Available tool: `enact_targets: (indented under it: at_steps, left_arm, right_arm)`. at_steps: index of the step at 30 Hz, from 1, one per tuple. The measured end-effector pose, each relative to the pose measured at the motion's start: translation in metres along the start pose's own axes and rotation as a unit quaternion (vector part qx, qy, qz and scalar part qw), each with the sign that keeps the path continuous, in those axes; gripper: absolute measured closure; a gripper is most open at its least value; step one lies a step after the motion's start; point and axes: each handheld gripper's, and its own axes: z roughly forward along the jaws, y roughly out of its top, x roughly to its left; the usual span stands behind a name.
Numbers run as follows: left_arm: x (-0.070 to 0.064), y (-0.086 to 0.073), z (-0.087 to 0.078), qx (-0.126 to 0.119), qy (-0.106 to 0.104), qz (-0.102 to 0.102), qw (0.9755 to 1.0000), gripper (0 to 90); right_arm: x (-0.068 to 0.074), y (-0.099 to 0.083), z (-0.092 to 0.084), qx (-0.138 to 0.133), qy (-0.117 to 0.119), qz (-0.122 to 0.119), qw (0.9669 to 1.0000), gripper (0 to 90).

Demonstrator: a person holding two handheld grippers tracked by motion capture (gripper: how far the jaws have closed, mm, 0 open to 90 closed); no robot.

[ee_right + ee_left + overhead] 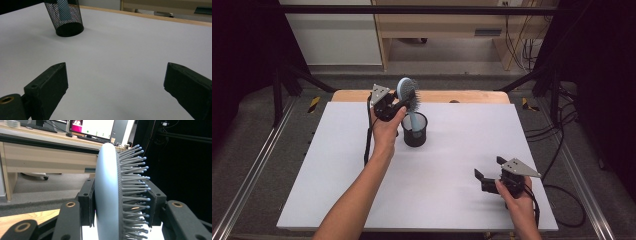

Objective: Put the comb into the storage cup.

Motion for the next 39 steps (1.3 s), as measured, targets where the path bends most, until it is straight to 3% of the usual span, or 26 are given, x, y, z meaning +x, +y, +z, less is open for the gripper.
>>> enact_targets:
  at_steps: [39]
  left_arm:
    - [-0.005, -0.019, 0.003, 0.011, -0.005, 0.001, 0.9999, 51.4]
  right_arm:
    - [0.000, 0.000, 0.001, 0.002, 0.000, -0.002, 1.0000, 5.5]
